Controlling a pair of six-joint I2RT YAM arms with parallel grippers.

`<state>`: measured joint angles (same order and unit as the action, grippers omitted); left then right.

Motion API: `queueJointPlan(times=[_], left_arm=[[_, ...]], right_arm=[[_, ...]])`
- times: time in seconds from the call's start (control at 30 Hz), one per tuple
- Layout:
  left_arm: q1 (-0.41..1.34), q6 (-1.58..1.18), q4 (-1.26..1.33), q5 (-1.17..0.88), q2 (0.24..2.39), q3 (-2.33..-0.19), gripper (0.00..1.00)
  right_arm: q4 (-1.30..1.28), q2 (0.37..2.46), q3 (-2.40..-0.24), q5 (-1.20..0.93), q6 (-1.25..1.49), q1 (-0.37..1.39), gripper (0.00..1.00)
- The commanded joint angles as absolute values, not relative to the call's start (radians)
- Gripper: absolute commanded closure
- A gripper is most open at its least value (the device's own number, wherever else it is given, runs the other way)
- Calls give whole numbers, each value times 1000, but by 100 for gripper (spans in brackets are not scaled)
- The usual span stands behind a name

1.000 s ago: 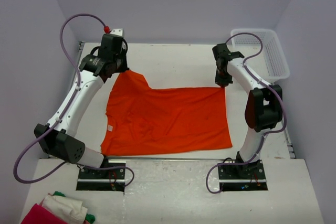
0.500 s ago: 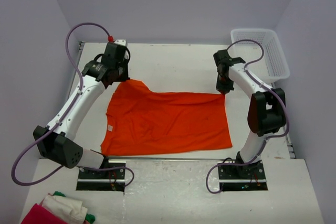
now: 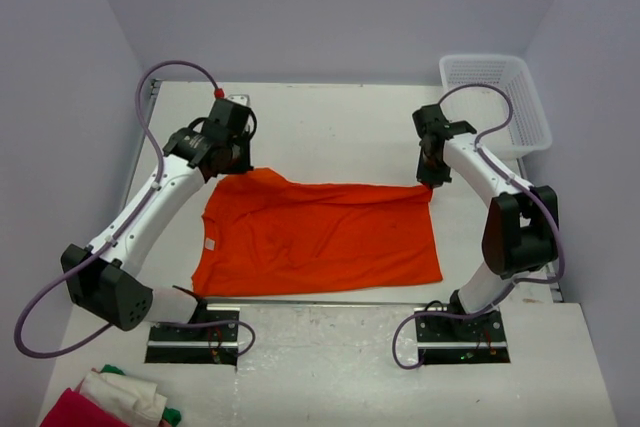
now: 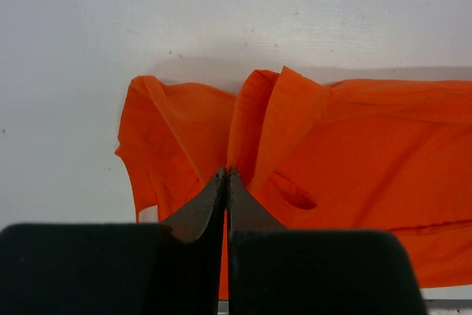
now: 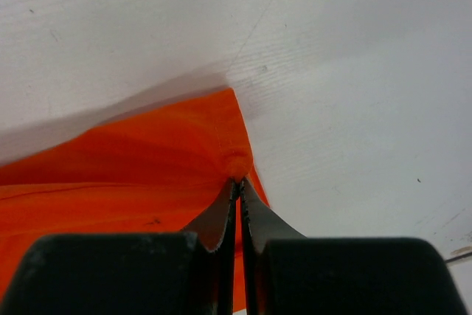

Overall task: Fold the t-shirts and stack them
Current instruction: Fold the other side of the tshirt into a rectangle

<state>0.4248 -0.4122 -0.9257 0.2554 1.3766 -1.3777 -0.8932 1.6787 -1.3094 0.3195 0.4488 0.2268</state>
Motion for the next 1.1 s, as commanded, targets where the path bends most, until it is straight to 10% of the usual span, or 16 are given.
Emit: queueJointPlan(times=[0.0,1.07], left_arm=[[445,-466,-954,252,1324,-1345,100],[468,-597,-1158,301,1101,-1255,100]], right_arm=[[-874,1628,-1278,307,457,222,100],[-887,1491,-1089,298,492,264,100]])
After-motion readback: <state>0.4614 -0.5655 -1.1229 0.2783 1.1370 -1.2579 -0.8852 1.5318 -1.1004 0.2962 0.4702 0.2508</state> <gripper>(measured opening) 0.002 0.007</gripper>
